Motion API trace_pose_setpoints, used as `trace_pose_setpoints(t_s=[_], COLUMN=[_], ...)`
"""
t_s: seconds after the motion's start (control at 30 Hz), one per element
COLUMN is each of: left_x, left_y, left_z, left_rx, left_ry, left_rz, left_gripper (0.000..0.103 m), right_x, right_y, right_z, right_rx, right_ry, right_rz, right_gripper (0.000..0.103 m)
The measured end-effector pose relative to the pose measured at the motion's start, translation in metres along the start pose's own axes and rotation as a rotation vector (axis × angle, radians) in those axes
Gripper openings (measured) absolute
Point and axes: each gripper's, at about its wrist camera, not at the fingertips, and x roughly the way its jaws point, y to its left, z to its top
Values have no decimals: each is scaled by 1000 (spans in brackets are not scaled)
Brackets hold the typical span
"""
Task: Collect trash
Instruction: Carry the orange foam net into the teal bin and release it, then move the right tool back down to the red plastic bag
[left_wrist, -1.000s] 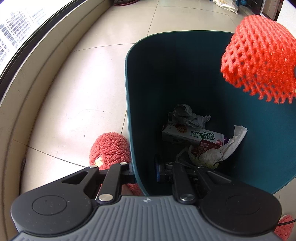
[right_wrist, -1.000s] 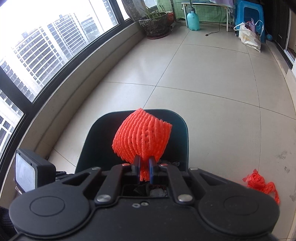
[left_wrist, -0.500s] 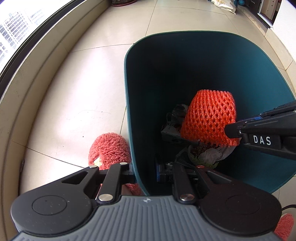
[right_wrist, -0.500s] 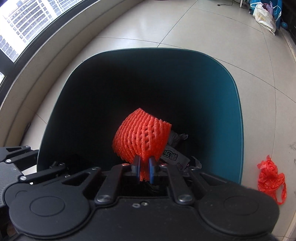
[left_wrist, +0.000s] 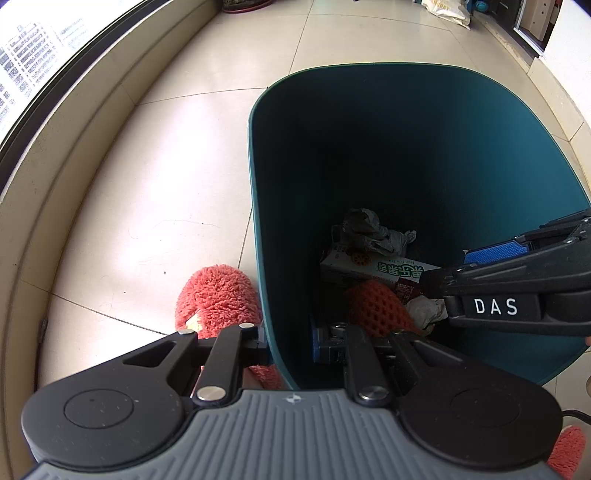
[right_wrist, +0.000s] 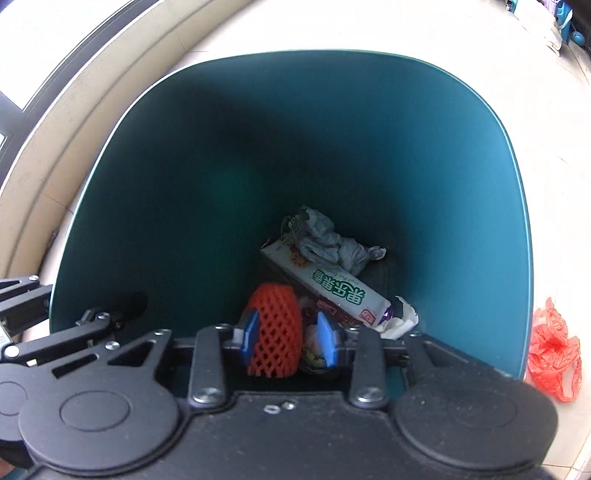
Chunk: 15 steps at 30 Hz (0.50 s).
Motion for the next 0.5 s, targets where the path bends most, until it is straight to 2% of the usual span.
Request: trace_pose_setpoints(t_s=[0.5], left_x=[0], left_y=[-1], left_z=[-1], left_rx=[-3], left_ry=[-2], left_rz=[8], left_gripper=[16], right_x=[-76], right_y=[-13], right_z=[-17], right_rx=[-29], right_ry=[-98], right_rz=[79], right_gripper=[44])
